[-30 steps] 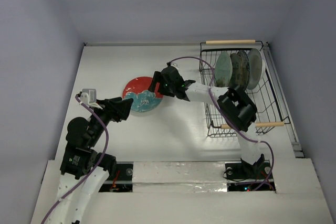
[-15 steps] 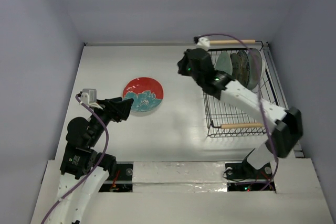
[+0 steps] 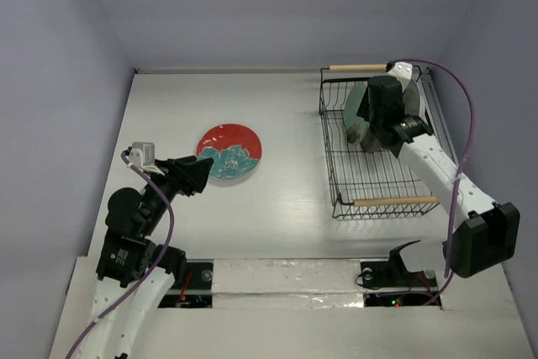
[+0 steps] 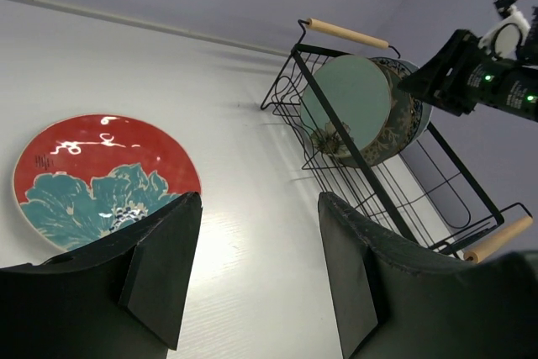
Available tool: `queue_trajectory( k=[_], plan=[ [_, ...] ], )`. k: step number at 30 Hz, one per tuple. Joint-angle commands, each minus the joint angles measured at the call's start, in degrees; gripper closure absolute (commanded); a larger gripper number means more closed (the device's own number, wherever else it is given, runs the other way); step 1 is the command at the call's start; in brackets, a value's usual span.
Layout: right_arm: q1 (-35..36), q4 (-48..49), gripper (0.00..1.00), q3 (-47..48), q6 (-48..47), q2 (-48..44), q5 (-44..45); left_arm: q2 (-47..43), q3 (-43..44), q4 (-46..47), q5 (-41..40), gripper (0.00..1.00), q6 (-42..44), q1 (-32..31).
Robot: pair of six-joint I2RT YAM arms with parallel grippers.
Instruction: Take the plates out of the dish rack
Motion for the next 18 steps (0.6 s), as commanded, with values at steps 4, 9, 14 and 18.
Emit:
queue_trajectory(
  k=[4, 9, 14, 18],
  plan=[
    [-3.02, 0.36, 0.53, 0.82, -2.49, 4.65, -4.26, -0.73, -0.21, 2.44, 0.18, 0.46, 0.11, 0.30],
    [-3.64, -1.22, 0.61, 5.29, -3.81, 11.33, -2.50, -0.91, -0.13, 2.44, 0.01, 0.46, 0.20, 0.30],
    [-3.64, -3.07, 0.73, 8.38, -5.30, 13.71, 0.74, -0.91, -0.21, 2.53, 0.01, 0.46, 0.20, 0.30],
    [-3.64, -2.63, 0.93, 8.64, -6.09, 12.05, 1.28, -1.00, -0.21, 2.61, 0.18, 0.46, 0.20, 0.30]
  ],
)
